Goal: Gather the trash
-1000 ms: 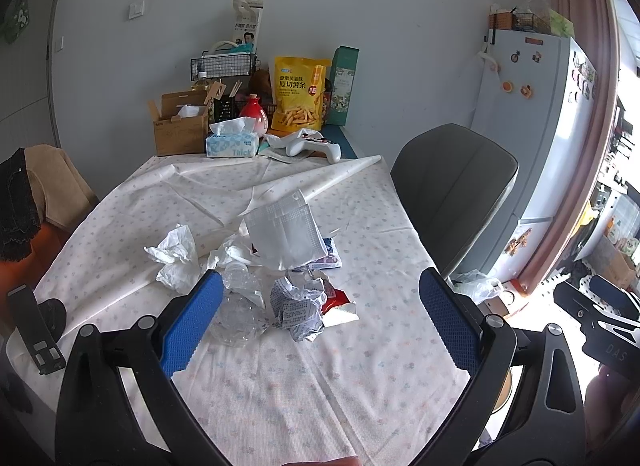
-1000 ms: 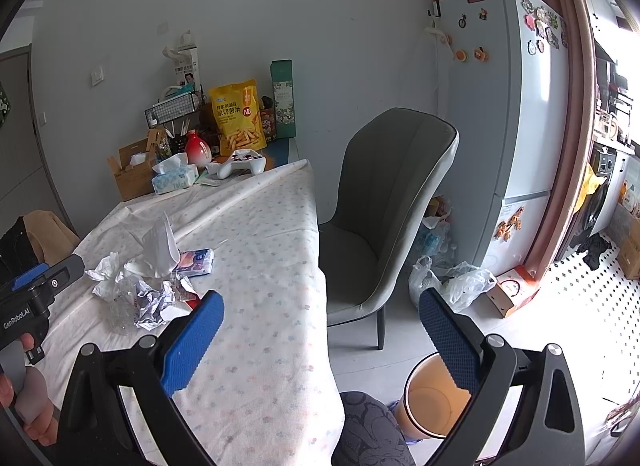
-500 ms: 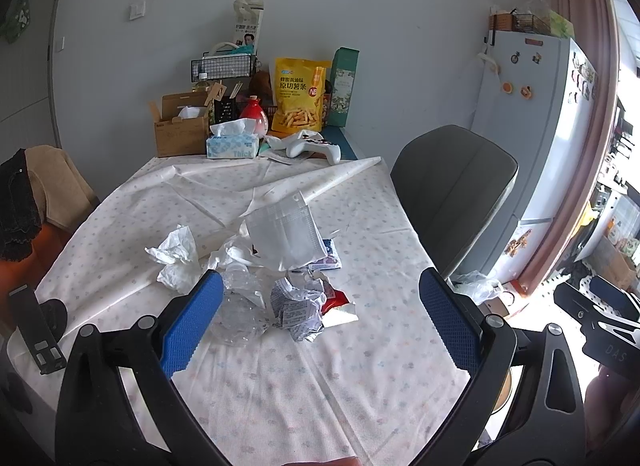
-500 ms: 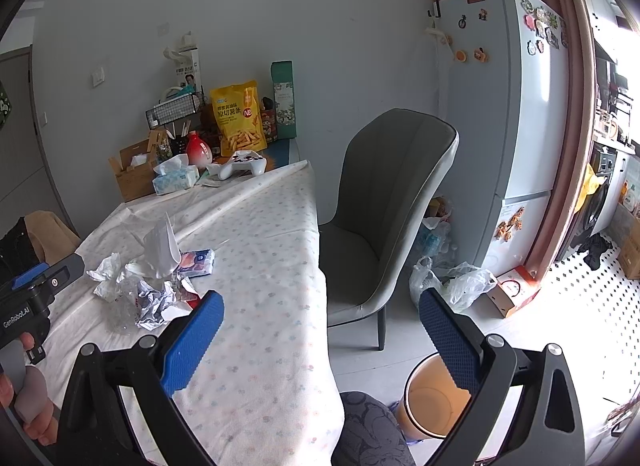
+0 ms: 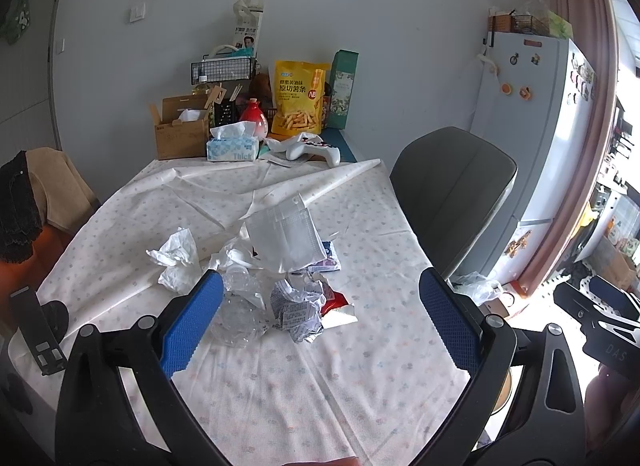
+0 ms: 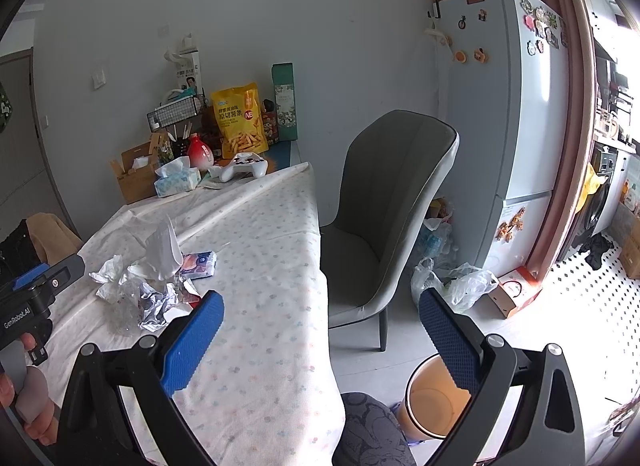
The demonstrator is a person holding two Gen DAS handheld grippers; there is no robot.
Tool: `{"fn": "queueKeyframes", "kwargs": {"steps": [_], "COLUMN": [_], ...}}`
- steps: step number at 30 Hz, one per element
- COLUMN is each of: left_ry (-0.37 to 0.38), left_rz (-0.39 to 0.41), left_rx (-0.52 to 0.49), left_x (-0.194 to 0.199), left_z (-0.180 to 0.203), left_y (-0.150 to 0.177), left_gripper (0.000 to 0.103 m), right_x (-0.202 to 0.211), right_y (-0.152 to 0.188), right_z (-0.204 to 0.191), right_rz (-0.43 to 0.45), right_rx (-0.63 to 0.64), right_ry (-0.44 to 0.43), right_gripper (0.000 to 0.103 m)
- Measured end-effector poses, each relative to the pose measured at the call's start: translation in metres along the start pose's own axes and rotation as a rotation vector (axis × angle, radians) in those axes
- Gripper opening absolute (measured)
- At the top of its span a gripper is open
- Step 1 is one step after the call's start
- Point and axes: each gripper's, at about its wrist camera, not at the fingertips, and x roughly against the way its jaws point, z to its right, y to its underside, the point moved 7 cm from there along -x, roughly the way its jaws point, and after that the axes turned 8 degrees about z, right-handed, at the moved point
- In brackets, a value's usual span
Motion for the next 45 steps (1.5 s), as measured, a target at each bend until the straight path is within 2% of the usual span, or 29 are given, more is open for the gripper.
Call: {"fn": "queueKeyframes", "kwargs": {"steps": [7,11,22,29,32,37,45], "left_ry": [-0.005,-0.012,-0.112,-0.173,-0.178,-0.166,-0.144], "left_rz": [0.0,-0.001,-0.004,-0.04,-0.062,-0.121,-0.2], "left_rx": [0.003,0.014,0.074,0.126,0.14,0.162,0.203], "left_x": [0.002,-0.001,-0.01,-0.026,-0.036,-0.057,-0.093], "left_z": [-0.001,-0.008,-0.068,-0.112,-0.123,-0.127,-0.123], "left_y": [-0.006,-0.008,-0.01,0.003,0.011,0.028,0.052], "left_gripper": [0.097,0.097,0.097,0.097,0.096,0.088,0.087], "right_x": [-0.005,-0.011,-0.036,-0.064,-0.079,-0.103,-0.139], "right_y": [-0.002,-0.004,-0.012,-0.005,0.006,0.032,0.062], "right_z": [-0.009,-0.019,-0.075,-0.105,-0.12,-0.141,-0.163], "right_rz": [-0.001,-0.001,-0.022,-0.091,-0.141,-0.232,-0.32], "right_rx": [0.007,-0.004,0.079,0.105,0.123,0.155,0.173], "right_ry": [-0.028,-0.08,-0.215,-0.294,-0.333,-0.378,-0.397], "right_gripper": [0.096,0.096,0.095,0.088,0.082,0.072,0.071]}}
